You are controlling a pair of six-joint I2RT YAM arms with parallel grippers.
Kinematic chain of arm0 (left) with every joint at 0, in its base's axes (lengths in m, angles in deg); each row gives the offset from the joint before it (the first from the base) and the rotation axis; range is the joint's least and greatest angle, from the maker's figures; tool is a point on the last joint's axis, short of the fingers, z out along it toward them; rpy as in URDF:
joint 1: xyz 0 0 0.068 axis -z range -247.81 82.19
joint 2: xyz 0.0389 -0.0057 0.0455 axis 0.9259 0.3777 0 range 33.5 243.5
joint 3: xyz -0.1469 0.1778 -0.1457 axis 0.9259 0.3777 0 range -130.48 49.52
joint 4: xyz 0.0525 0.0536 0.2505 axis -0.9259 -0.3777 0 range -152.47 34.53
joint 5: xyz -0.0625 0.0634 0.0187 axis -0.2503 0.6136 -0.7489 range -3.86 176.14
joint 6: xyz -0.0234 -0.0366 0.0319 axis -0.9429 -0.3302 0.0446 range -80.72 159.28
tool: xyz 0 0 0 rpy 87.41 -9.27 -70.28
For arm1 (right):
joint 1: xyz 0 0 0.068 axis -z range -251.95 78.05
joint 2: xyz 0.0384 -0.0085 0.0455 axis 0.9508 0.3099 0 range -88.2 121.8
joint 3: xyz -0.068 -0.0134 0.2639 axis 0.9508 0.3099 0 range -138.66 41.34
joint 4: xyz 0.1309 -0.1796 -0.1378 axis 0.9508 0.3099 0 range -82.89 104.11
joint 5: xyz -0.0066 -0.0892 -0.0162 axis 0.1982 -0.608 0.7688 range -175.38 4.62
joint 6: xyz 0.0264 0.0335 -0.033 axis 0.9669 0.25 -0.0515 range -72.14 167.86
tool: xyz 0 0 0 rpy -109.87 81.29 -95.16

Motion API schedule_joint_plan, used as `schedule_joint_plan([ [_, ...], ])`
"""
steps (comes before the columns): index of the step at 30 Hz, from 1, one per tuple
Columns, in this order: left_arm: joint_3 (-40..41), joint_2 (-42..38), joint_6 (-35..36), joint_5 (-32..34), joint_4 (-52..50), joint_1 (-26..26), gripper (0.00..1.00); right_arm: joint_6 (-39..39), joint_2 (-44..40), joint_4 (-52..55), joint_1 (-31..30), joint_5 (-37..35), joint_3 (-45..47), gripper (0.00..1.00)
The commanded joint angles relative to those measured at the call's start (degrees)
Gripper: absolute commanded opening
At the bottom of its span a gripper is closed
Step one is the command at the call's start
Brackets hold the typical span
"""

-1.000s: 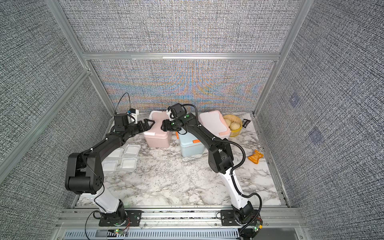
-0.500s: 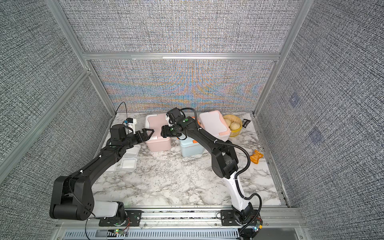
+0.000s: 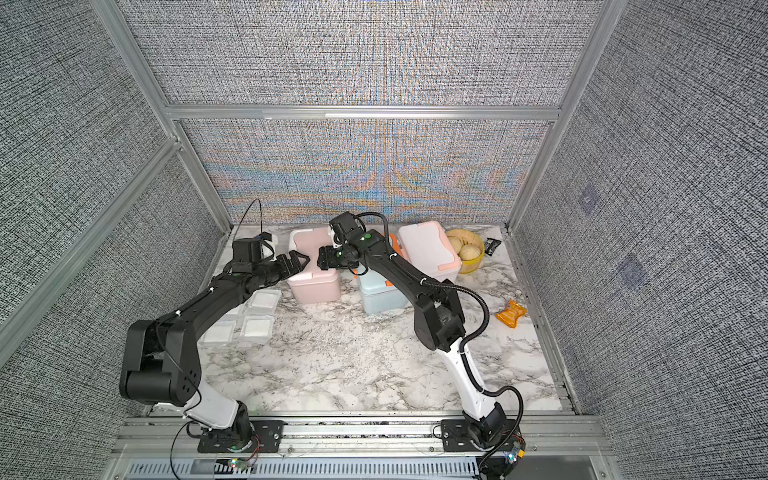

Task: Open first aid kits and take out gauze
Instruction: Move the first aid kit to the center of the board.

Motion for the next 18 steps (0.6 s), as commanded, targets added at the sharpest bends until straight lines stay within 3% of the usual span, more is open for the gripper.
schedule_joint_plan([
  [1, 1.34, 0.22, -2.06, -5.3, 2.44, 1.39, 0.95, -1.45, -1.1, 2.36, -0.97, 2.0, 1.09, 0.7],
  [9, 10.23, -9.9, -4.28, -5.76, 4.15, 7.93, 0.95, -2.28, -9.04, -0.98, -3.79, 2.9, 11.53, 0.68],
  [18, 21.43, -28.06, -6.47, -1.27, -3.0, 13.36, 0.95, -1.43, -19.29, -4.15, -8.48, 4.26, 27.46, 0.68],
])
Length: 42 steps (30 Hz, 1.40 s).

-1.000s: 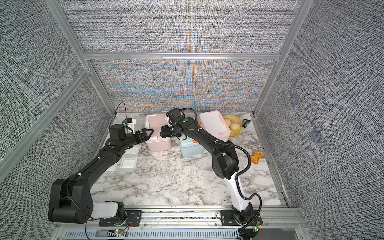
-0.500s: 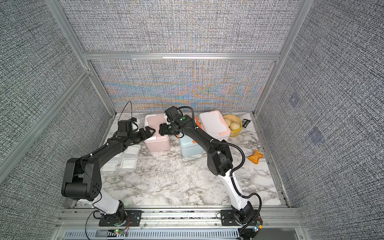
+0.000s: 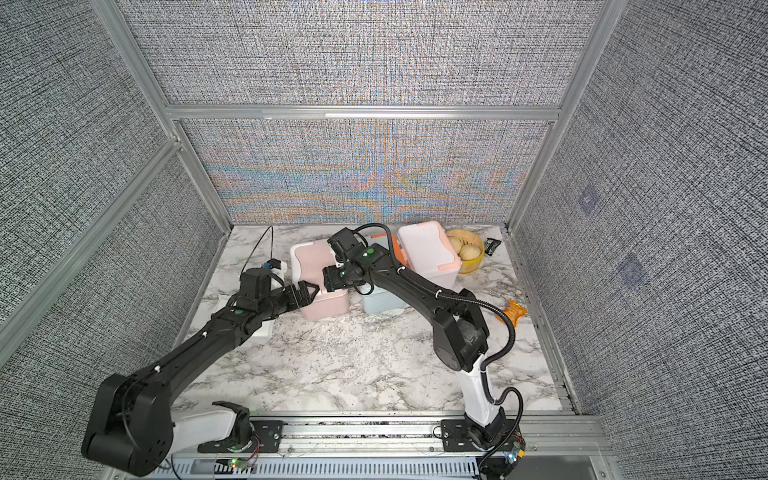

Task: Open first aid kits and take out gauze
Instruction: Move the first aid kit to the center of the board.

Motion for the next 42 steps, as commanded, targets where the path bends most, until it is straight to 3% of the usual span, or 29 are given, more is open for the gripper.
schedule_joint_plan([
  [1, 2.54, -6.64, -2.55, -8.35, -1.46, 2.27, 0.95, 0.74, -3.15, -3.52, -3.24, 10.88, 5.81, 0.68],
  [11, 9.67, -29.03, -8.31, -7.24, -12.84, 6.76, 0.95, 4.33, -17.91, -10.33, -10.35, 10.17, 28.28, 0.68],
  [15, 12.26, -32.33, -11.12, -7.54, -12.67, 8.11, 0.95, 5.42, -22.69, -10.91, -12.76, 8.94, 33.18, 0.69],
  [20, 11.85, -33.4, -9.49, -6.0, -13.15, 8.54, 0.95, 5.53, -26.32, -9.58, -13.09, 6.94, 34.75, 0.69],
  [24, 7.94, -32.34, -5.4, -2.38, -17.44, 8.48, 0.96, 4.38, -29.03, -7.12, -13.16, 2.71, 33.98, 0.71],
  [27, 3.43, -31.22, -1.6, 4.27, -20.35, 8.43, 0.98, 3.87, -30.26, -4.88, -12.77, -3.47, 33.07, 0.75],
  [34, -10.92, -17.07, 8.05, 14.8, -25.04, 7.28, 0.99, 4.53, -31.98, -5.52, -12.56, -7.48, 34.29, 0.8],
  [39, -19.36, -4.28, 10.21, 16.36, -25.02, 1.12, 0.99, 6.67, -35.99, -7.55, -12.38, -8.95, 38.84, 0.81],
  [42, -23.08, 3.05, 11.1, 12.41, -22.85, -3.15, 1.0, 8.18, -39.18, -10.95, -11.88, -8.48, 42.97, 0.81],
])
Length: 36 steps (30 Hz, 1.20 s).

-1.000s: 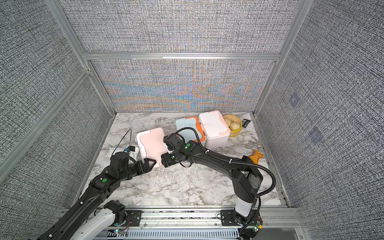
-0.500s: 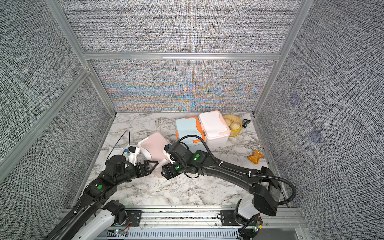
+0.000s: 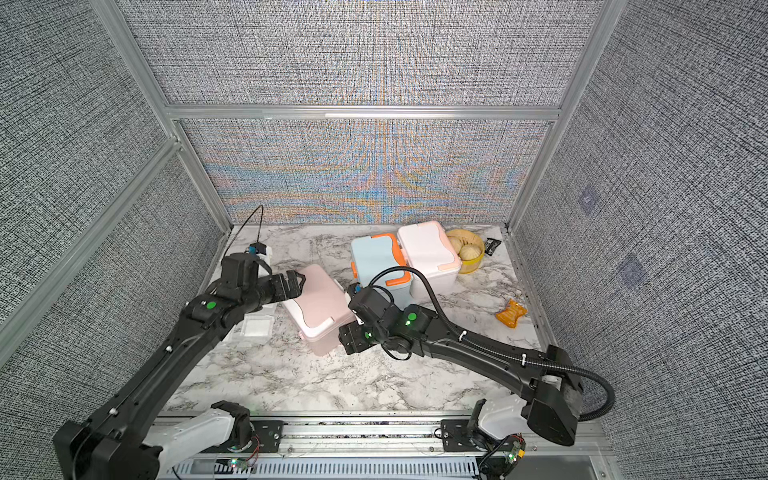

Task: Open first aid kits and take out gauze
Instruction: Move the first aid kit to the center of the board.

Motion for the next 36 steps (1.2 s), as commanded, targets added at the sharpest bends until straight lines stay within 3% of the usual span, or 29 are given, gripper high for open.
schedule_joint_plan([
  [1, -3.6, 5.8, 2.97, -2.68, 1.74, -3.0, 0.99, 2.35, -2.81, -5.09, 0.45, -0.15, 3.7, 0.81],
  [6, -9.5, 15.59, 5.57, -3.01, 0.54, -4.63, 0.99, 7.12, -5.4, -18.19, 1.07, 7.39, 11.92, 0.82],
  [9, -11.95, 19.77, 5.94, -7.67, -1.84, -4.73, 1.0, 9.82, -4.34, -23.29, 1.09, 10.55, 13.82, 0.85],
  [11, -14.22, 22.08, 6.2, -12.02, -6.28, -4.69, 1.0, 11.85, -3.17, -26.45, 1.12, 11.43, 14.59, 0.89],
  [12, -14.55, 22.66, 5.73, -13.45, -7.12, -4.64, 0.99, 12.83, -2.38, -28.06, 1.1, 11.9, 14.85, 0.99],
  [20, 2.11, 11.71, -0.18, -21.43, 6.99, -2.98, 0.98, 18.02, 0.67, -33.13, 1.69, 9.66, 15.9, 0.99],
  [29, 10.25, 5.62, -5.52, -19.98, 13.98, 9.73, 0.98, 17.25, -3.18, -26.84, 7.17, 3.7, 16.56, 0.98],
  [36, 13.25, 2.03, -9.29, -17.89, 17.82, 21.25, 0.98, 13.08, -8.04, -20.74, 16.62, 5.55, 16.91, 0.99],
])
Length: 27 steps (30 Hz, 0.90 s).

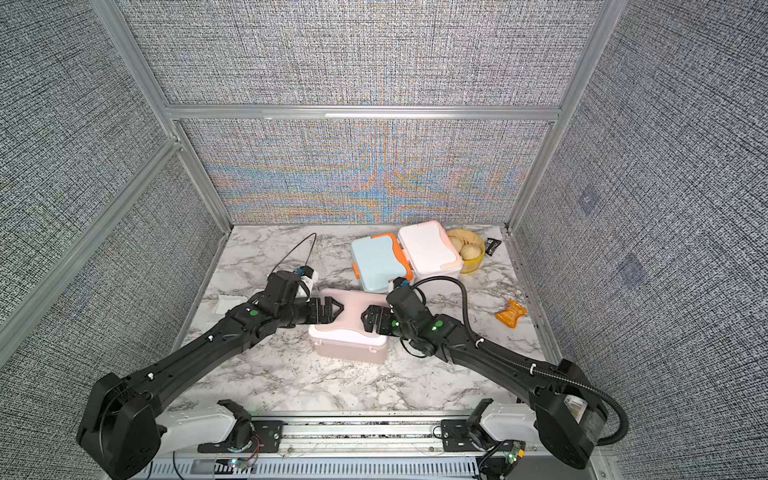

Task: Open first aid kits and take out gauze
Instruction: Move the first aid kit to the center of the board.

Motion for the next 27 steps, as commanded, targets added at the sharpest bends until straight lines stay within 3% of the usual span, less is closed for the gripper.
schedule_joint_plan([
  [1, 1.29, -1.66, -2.86, -6.53, 6.61, 3.71, 0.99, -3.64, -2.49, 0.07, 2.92, 3.49, -0.99, 0.99],
  [3, 2.59, -3.44, -2.69, -4.83, 6.36, 3.74, 0.99, -5.17, -5.43, 4.58, 4.67, 2.34, -1.52, 0.99],
  [7, 3.5, -8.16, 0.65, 5.46, 3.88, 3.3, 1.0, -7.85, -13.23, 14.37, 6.38, -0.03, -1.33, 0.99],
  [9, 2.24, -9.1, 2.1, 6.26, 3.09, 2.23, 0.99, -9.03, -17.35, 17.84, 6.35, 0.42, -0.9, 0.99],
  [15, -6.05, -0.84, 6.56, 1.19, 4.95, 1.28, 0.99, -8.31, -26.77, 23.79, 4.93, 12.65, 1.74, 0.99],
  [19, -12.73, 5.99, 9.65, 1.05, 4.26, 0.88, 0.99, -4.46, -29.92, 24.28, -2.19, 13.46, 4.12, 0.99],
  [23, -16.69, 11.6, 10.88, 0.88, 3.2, 0.38, 0.99, 0.79, -28.57, 14.72, -8.9, 14.69, 8.04, 0.99],
  [27, -17.58, 15.11, 11.16, -8.19, 3.11, 0.27, 0.99, 3.12, -21.71, 7.92, -11.25, 12.85, 8.6, 0.99],
])
